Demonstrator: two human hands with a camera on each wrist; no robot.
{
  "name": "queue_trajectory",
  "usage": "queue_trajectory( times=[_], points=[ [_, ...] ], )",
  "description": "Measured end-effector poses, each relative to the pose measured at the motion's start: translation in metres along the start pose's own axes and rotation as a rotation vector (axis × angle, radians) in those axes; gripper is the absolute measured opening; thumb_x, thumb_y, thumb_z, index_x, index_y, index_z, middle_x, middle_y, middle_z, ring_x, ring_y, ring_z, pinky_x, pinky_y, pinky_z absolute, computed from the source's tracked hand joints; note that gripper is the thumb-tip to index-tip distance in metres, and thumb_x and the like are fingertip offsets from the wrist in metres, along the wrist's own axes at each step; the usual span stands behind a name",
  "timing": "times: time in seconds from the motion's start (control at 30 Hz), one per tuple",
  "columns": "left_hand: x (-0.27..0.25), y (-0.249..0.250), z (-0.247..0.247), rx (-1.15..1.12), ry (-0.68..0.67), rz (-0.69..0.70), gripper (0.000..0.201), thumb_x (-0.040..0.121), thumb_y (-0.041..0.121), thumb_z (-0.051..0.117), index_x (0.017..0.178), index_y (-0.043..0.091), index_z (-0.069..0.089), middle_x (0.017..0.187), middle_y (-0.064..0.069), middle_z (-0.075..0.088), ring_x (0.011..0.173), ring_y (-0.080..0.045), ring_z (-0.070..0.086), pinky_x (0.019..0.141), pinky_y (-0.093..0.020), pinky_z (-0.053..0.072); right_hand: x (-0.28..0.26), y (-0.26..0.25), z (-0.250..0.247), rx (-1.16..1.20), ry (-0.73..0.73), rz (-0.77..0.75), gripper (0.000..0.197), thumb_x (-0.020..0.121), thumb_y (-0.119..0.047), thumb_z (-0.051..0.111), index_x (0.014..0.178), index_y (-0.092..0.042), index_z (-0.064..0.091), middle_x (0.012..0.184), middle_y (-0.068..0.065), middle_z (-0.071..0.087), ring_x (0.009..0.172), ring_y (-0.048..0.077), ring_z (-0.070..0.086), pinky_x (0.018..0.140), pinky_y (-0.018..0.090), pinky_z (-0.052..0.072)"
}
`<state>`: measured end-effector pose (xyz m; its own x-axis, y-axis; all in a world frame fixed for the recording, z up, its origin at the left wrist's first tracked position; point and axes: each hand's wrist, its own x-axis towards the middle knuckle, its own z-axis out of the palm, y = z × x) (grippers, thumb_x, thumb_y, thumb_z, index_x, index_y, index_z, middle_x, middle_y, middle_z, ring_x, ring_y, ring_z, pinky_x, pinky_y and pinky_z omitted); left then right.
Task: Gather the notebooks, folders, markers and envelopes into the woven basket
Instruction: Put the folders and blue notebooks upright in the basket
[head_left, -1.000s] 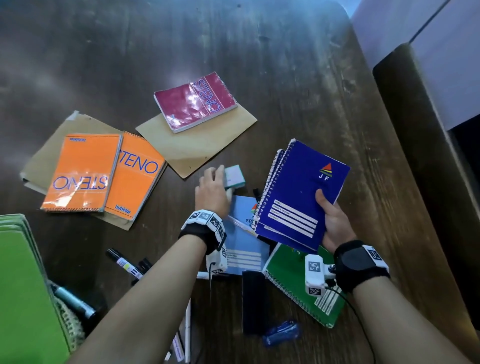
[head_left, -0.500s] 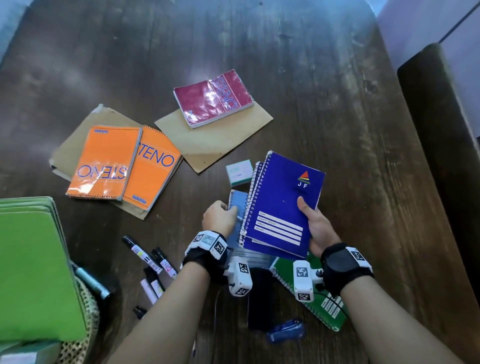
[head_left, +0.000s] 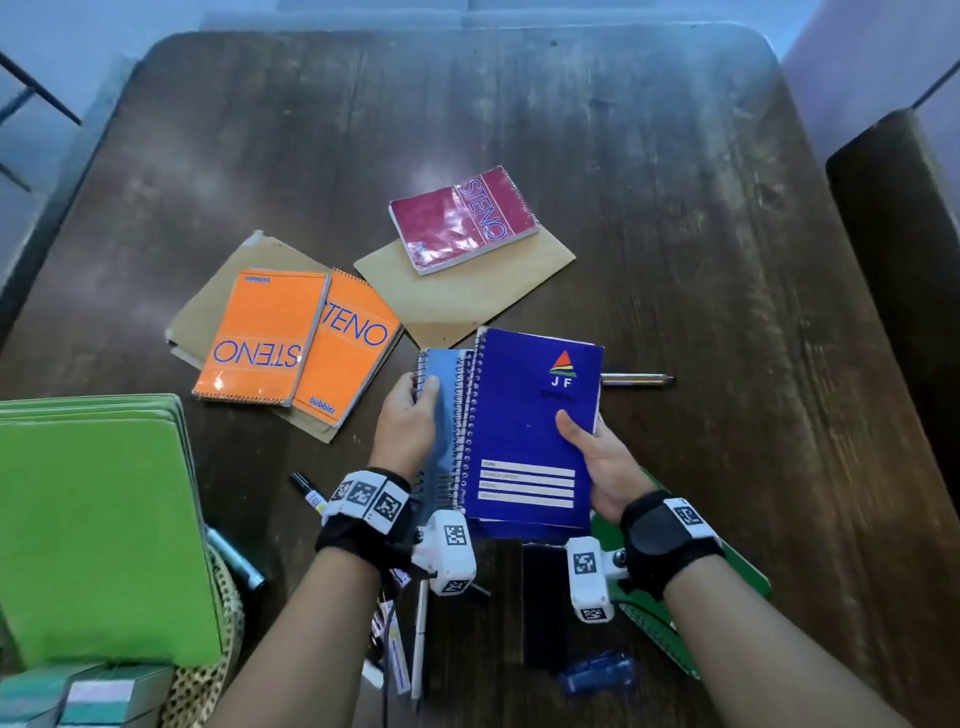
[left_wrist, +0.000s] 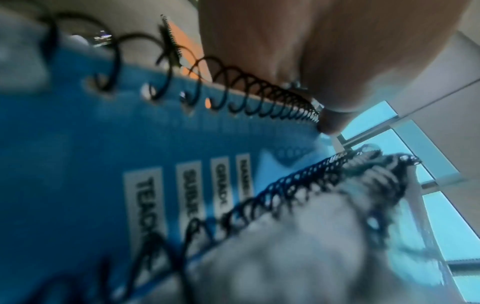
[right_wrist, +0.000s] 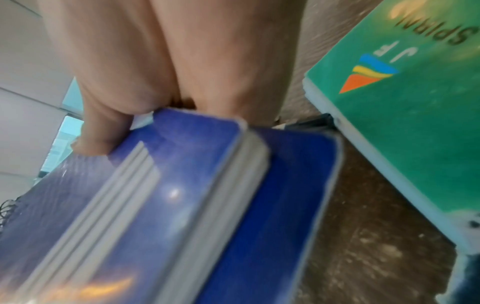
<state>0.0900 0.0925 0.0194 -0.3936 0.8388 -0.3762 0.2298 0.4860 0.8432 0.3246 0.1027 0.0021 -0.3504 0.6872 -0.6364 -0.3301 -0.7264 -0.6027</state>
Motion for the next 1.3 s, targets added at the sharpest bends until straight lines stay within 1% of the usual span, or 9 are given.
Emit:
queue_trajectory(
  times=[0.13, 0.27, 0.4, 0.53, 0.63, 0.77, 1.03, 1.17, 1.3],
  points=[
    [-0.010, -0.002, -0.016, -0.335, -0.216, -0.073, 0.057, 0.091, 0.060, 0.054, 0.116, 0.008, 0.052, 0.105, -0.013, 0.072, 0.094, -0.030, 0.072, 0.082, -0.047, 0.057, 0.012, 0.010, 0.024, -0.070, -0.018, -0.023, 0.037, 0.097, -0.024, 0.060, 0.132, -0.014, 0.053, 0.124, 0.018, 0.070, 0.112, 0.040, 0.068, 0.098, 0.059, 0.051],
    [-0.020, -0.009, -0.030, -0.428, -0.296, -0.025, 0.054, 0.081, 0.022, 0.081, 0.125, 0.016, 0.052, 0.116, -0.010, 0.071, 0.100, -0.034, 0.071, 0.083, -0.053, 0.058, 0.019, 0.025, 0.048, -0.176, -0.047, -0.148, 0.056, 0.091, -0.029, 0.068, 0.141, -0.017, 0.045, 0.128, 0.015, 0.067, 0.113, 0.041, 0.067, 0.093, 0.058, 0.054],
    [-0.021, -0.012, -0.051, -0.420, -0.287, 0.040, 0.047, 0.079, 0.009, 0.078, 0.120, 0.021, 0.059, 0.113, -0.005, 0.073, 0.102, -0.029, 0.071, 0.083, -0.046, 0.059, 0.021, 0.021, 0.062, -0.323, -0.066, -0.224, 0.057, 0.092, -0.015, 0.068, 0.141, -0.027, 0.043, 0.125, 0.005, 0.069, 0.112, 0.027, 0.069, 0.088, 0.048, 0.059],
    [-0.014, -0.027, -0.072, -0.371, -0.263, 0.118, 0.041, 0.080, 0.000, 0.077, 0.110, 0.024, 0.063, 0.110, -0.001, 0.074, 0.106, -0.023, 0.068, 0.089, -0.039, 0.056, 0.025, 0.016, 0.068, -0.560, -0.116, -0.319, 0.036, 0.090, 0.000, 0.067, 0.118, -0.020, 0.061, 0.114, 0.003, 0.072, 0.108, 0.012, 0.068, 0.098, 0.039, 0.055],
    [-0.014, -0.038, -0.073, -0.254, -0.253, 0.207, 0.037, 0.070, 0.024, 0.084, 0.100, 0.032, 0.064, 0.120, 0.000, 0.066, 0.113, -0.021, 0.064, 0.098, -0.034, 0.050, 0.028, 0.025, 0.069, -0.699, -0.174, -0.423, 0.030, 0.087, 0.003, 0.072, 0.114, -0.007, 0.061, 0.109, 0.013, 0.066, 0.101, 0.023, 0.066, 0.089, 0.034, 0.056],
    [-0.001, -0.047, -0.069, -0.190, -0.230, 0.234, 0.047, 0.069, 0.027, 0.084, 0.109, 0.020, 0.060, 0.113, 0.001, 0.067, 0.108, -0.019, 0.065, 0.096, -0.033, 0.050, 0.040, 0.029, 0.070, -0.742, -0.137, -0.406, 0.031, 0.087, -0.004, 0.075, 0.114, -0.012, 0.060, 0.105, 0.004, 0.068, 0.098, 0.011, 0.066, 0.084, 0.025, 0.053],
    [0.022, -0.052, -0.056, -0.019, -0.200, 0.286, 0.038, 0.077, 0.004, 0.074, 0.112, -0.005, 0.061, 0.104, 0.000, 0.068, 0.095, 0.011, 0.061, 0.085, -0.010, 0.042, 0.049, 0.038, 0.062, -0.793, -0.027, -0.408, 0.034, 0.091, -0.005, 0.070, 0.124, -0.005, 0.061, 0.115, -0.006, 0.069, 0.101, -0.012, 0.062, 0.086, 0.003, 0.042],
    [0.031, -0.042, -0.055, -0.032, -0.255, 0.242, 0.041, 0.082, -0.003, 0.068, 0.119, 0.012, 0.061, 0.114, 0.004, 0.068, 0.105, 0.008, 0.061, 0.095, -0.018, 0.046, 0.057, 0.035, 0.059, -0.802, -0.005, -0.358, 0.038, 0.094, -0.020, 0.069, 0.131, -0.016, 0.061, 0.122, -0.005, 0.069, 0.113, 0.001, 0.063, 0.099, 0.018, 0.046],
    [0.023, -0.038, -0.064, -0.063, -0.282, 0.157, 0.047, 0.085, 0.032, 0.071, 0.124, 0.043, 0.048, 0.124, 0.010, 0.065, 0.114, -0.011, 0.063, 0.096, -0.045, 0.053, 0.054, 0.023, 0.061, -0.690, -0.023, -0.258, 0.035, 0.094, -0.022, 0.069, 0.127, -0.023, 0.060, 0.118, -0.001, 0.073, 0.109, 0.017, 0.070, 0.093, 0.041, 0.056]
  ],
)
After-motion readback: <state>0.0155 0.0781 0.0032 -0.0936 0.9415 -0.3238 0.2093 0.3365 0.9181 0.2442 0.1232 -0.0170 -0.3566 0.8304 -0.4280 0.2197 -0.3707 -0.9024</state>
